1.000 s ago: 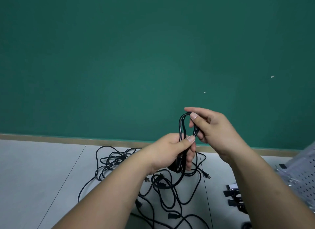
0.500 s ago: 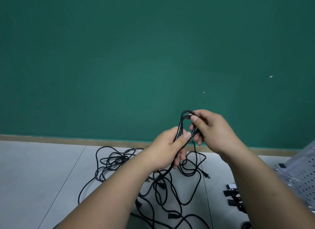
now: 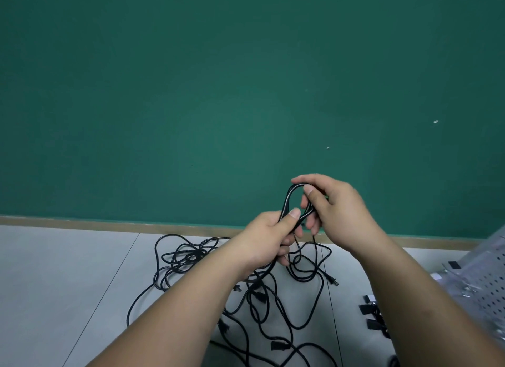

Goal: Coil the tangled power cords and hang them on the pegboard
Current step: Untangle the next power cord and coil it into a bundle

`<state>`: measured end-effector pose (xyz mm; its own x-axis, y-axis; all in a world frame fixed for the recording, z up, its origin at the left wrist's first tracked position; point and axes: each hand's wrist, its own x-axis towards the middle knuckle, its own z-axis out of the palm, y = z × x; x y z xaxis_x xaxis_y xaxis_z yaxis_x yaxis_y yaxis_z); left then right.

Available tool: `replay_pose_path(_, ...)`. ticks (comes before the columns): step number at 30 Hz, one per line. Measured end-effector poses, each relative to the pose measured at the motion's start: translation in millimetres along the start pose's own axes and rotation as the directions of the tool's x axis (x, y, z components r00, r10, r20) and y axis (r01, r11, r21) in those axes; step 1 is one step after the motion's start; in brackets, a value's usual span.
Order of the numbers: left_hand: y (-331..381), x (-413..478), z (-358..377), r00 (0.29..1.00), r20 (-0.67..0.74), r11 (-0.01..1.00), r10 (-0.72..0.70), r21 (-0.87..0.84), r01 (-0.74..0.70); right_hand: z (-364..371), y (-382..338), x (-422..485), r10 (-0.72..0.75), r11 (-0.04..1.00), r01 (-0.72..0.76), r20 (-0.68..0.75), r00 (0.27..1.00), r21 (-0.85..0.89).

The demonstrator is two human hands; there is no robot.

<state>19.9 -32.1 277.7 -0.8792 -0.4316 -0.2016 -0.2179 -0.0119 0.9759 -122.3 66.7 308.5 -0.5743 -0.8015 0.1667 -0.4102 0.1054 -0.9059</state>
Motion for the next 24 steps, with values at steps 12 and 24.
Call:
replay_pose_path(12,9.2,-1.7,18.4,0.987,-0.124,0.968,0.105,-0.213,-0.130,-3.0,-1.9,2.2,0.098,0.917,-0.095,0.013,0.995,0.387)
replay_pose_path(24,-3.9,-1.7,7.1,0.993,0.010,0.993,0.114,0.032,-0.115,-4.1,5.2,1.1,-0.038,0.998,0.038,-0.009,0.999,0.057)
